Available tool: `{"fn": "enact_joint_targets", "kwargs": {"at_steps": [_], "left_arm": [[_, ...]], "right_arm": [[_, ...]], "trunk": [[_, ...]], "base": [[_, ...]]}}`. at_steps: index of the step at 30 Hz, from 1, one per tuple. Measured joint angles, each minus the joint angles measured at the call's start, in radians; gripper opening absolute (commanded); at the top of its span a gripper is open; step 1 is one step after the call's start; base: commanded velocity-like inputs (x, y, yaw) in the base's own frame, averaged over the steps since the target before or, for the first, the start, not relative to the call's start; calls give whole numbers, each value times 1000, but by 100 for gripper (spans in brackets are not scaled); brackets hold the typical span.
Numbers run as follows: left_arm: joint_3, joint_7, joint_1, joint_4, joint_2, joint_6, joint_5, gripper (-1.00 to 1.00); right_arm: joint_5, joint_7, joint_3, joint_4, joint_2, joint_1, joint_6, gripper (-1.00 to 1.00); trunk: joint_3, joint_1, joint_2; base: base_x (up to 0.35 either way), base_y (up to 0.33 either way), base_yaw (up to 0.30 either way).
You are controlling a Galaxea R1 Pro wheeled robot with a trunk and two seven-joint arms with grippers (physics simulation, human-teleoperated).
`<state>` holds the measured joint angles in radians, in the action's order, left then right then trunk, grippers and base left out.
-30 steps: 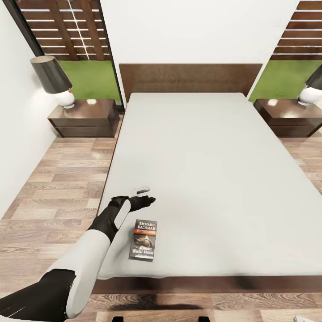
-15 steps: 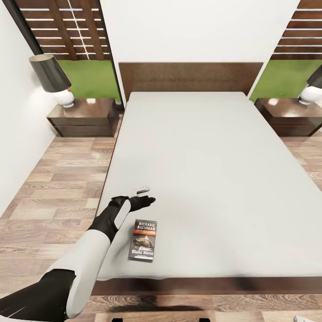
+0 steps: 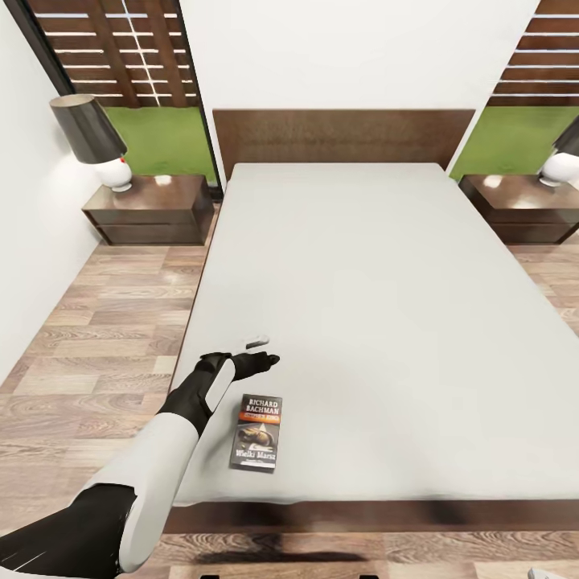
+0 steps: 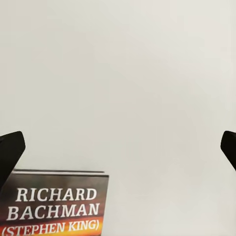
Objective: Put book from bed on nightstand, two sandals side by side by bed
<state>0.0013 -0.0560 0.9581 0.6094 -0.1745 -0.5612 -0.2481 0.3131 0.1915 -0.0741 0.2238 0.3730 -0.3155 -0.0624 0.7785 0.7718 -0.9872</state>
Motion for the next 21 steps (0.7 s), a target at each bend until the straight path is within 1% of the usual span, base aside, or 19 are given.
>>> {"fn": "enact_joint_targets", "kwargs": {"at_steps": [21], "left_arm": [[0, 0, 0, 0, 0, 0, 0, 100]], "right_arm": [[0, 0, 0, 0, 0, 0, 0, 100]], "trunk": [[66, 81, -147]], "base": [[0, 0, 0]]}}
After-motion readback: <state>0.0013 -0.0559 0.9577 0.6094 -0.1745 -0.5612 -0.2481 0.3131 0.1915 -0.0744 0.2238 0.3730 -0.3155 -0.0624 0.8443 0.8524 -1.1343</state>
